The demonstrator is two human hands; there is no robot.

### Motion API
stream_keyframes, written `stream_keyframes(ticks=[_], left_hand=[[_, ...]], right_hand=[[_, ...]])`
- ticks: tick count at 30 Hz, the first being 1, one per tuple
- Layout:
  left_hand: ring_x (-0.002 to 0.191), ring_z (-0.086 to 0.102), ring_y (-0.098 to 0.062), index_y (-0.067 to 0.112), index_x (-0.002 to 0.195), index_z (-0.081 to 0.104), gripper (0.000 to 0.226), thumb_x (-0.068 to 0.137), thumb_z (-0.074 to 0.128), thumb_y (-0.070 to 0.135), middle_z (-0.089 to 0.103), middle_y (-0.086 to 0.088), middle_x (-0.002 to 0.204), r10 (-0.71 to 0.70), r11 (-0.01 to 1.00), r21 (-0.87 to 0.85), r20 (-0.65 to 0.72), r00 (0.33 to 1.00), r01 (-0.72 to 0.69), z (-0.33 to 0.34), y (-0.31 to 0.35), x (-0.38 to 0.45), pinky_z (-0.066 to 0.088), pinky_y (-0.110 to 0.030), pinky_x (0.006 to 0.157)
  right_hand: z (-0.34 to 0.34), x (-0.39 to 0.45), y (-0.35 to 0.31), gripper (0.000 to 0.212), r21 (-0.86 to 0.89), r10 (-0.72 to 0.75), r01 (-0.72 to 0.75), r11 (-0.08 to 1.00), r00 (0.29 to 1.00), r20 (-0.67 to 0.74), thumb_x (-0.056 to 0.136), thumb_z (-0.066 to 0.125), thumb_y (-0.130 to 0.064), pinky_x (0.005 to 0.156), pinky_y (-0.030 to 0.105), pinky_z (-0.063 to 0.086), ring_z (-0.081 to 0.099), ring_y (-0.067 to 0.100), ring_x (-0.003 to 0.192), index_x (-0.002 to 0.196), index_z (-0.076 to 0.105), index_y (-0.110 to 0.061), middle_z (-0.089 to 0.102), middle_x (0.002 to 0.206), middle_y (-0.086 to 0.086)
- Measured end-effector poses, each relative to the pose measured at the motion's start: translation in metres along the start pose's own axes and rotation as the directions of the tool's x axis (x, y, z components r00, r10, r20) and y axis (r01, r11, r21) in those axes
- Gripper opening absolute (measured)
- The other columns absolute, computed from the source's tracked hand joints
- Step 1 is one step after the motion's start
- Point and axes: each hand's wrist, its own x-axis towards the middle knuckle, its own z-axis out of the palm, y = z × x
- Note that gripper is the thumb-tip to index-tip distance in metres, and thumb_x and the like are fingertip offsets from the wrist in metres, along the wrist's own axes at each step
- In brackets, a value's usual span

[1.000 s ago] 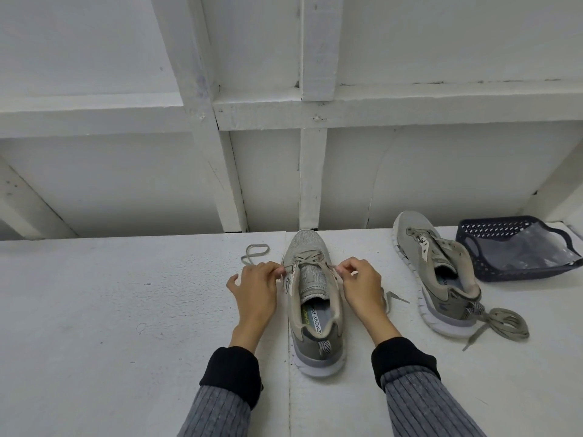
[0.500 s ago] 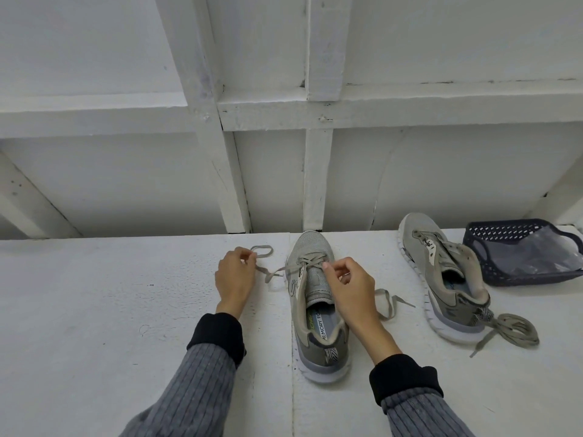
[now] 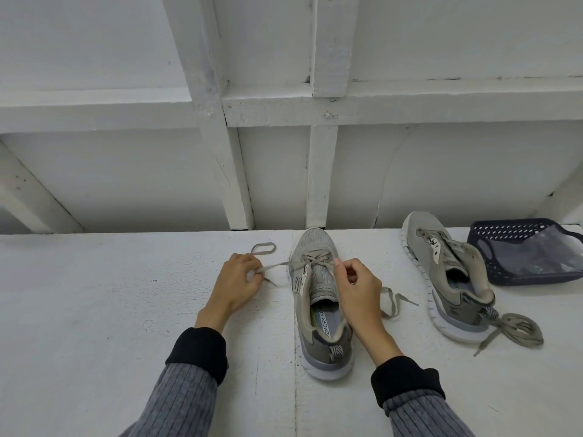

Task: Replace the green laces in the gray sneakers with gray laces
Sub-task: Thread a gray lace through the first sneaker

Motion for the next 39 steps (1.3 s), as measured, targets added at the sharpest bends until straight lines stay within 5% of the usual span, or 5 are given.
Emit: stream_keyframes(ticks=[10, 21, 24, 31, 39], left_hand=[[0.078, 0.053, -0.011, 0.015, 0.091, 0.054, 0.012, 0.093, 0.066, 0.014, 0.058, -0.005, 0.088, -0.318, 0.868, -0.452, -0.186, 0.93, 0.207, 0.004, 0.016, -0.001, 0.043, -0.018, 0.071], [0.107, 0.062, -0.013, 0.017, 0.101, 0.079, 0.019, 0.086, 0.073, 0.007, 0.068, 0.003, 0.115, -0.027, 0.996, -0.076, 0.23, 0.973, 0.046, -0.003, -0.008, -0.012, 0.044, -0.022, 0.1], [0.101, 0.065, -0.013, 0.025, 0.088, 0.08, 0.019, 0.081, 0.077, 0.008, 0.067, 0.003, 0.112, -0.037, 0.993, -0.105, 0.215, 0.976, 0.061, 0.0, -0.009, -0.011, 0.051, -0.036, 0.096], [0.092, 0.062, -0.001, 0.024, 0.085, 0.073, 0.011, 0.089, 0.071, 0.014, 0.069, 0.01, 0.095, -0.144, 0.903, -0.419, -0.078, 0.987, 0.098, -0.001, 0.032, -0.013, 0.042, -0.011, 0.083], [0.069, 0.061, 0.015, 0.015, 0.091, 0.076, 0.006, 0.085, 0.075, 0.014, 0.066, 0.02, 0.073, -0.107, 0.887, -0.454, -0.016, 0.994, 0.088, 0.01, 0.126, 0.006, 0.043, -0.004, 0.066]], right_hand=[[-0.002, -0.001, 0.002, 0.026, 0.019, -0.003, 0.003, 1.0, 1.0, -0.007, 0.094, 0.059, -0.03, 0.052, 0.015, 0.042, 0.052, 0.005, 0.058, 0.071, 0.06, -0.018, 0.06, 0.063, -0.002], [0.0, -0.001, 0.001, 0.027, 0.03, -0.007, 0.008, 1.0, 1.0, -0.013, 0.094, 0.06, -0.03, 0.053, 0.015, 0.041, 0.051, 0.005, 0.058, 0.071, 0.06, -0.015, 0.06, 0.064, -0.001], [-0.001, -0.001, 0.002, 0.028, 0.026, 0.0, 0.001, 1.0, 1.0, -0.009, 0.093, 0.06, -0.034, 0.054, 0.014, 0.041, 0.053, 0.007, 0.06, 0.071, 0.06, -0.016, 0.06, 0.064, -0.002], [-0.005, -0.002, -0.002, 0.017, 0.025, 0.038, -0.039, 0.999, 0.998, 0.045, 0.087, 0.07, -0.031, 0.059, 0.009, 0.043, 0.056, 0.002, 0.064, 0.08, 0.07, -0.016, 0.066, 0.071, -0.003], [-0.009, 0.001, 0.007, 0.025, 0.141, 0.196, -0.207, 0.968, 0.977, 0.086, 0.095, 0.057, -0.02, 0.057, 0.023, 0.038, 0.048, 0.012, 0.062, 0.075, 0.068, -0.01, 0.061, 0.066, 0.007]])
